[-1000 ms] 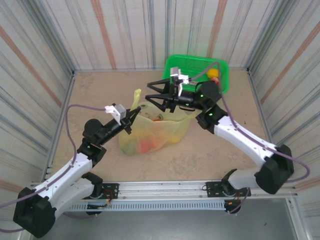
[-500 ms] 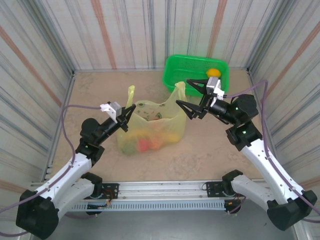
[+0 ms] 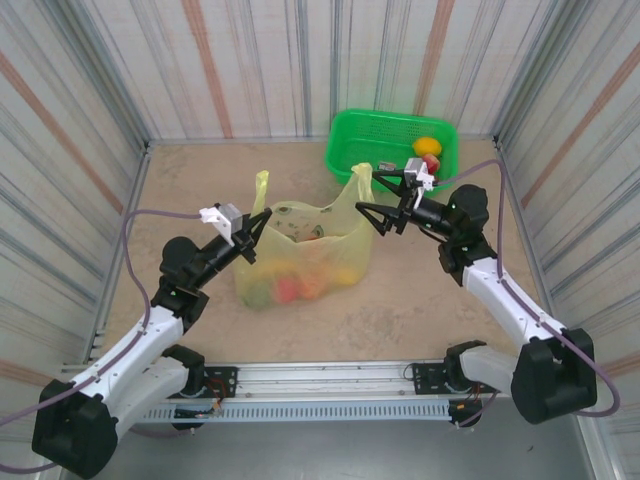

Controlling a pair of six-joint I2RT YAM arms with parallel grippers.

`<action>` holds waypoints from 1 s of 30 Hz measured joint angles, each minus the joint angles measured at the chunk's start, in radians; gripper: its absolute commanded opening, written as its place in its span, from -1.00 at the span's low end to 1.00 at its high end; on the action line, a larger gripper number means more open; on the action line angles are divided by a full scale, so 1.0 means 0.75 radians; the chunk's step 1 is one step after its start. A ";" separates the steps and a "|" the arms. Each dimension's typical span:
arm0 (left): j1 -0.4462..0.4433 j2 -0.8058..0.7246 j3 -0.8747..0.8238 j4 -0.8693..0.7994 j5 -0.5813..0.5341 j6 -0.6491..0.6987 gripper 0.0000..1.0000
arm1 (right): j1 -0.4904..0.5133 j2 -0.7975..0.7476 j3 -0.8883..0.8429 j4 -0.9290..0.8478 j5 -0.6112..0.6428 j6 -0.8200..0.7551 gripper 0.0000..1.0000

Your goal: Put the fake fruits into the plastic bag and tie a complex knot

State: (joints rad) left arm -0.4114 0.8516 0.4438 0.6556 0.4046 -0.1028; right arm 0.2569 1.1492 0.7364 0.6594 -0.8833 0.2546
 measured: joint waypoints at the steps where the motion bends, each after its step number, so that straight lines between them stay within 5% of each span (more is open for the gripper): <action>1: 0.000 0.000 0.000 0.000 0.001 -0.001 -1.00 | -0.011 0.022 0.007 0.021 -0.050 0.023 0.96; 8: 0.000 0.000 -0.001 0.005 0.025 -0.009 -1.00 | -0.020 0.155 0.146 0.039 -0.291 0.103 0.99; 21: 0.000 0.000 -0.002 0.046 0.070 -0.035 -1.00 | 0.050 0.422 0.331 -0.074 -0.350 0.029 0.87; 24: 0.000 0.000 -0.005 0.051 0.070 -0.036 -1.00 | 0.090 0.460 0.331 -0.071 -0.354 0.026 0.51; 29: 0.000 0.000 -0.011 0.055 0.070 -0.039 -1.00 | 0.122 0.462 0.326 -0.052 -0.344 0.028 -1.00; 30: 0.000 0.000 -0.011 0.055 0.070 -0.039 -1.00 | 0.121 0.456 0.319 -0.053 -0.334 0.027 -1.00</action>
State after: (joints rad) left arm -0.4114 0.8516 0.4355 0.6968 0.4568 -0.1322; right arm 0.3477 1.4910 0.9756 0.6193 -1.1339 0.2752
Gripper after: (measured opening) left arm 0.056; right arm 0.207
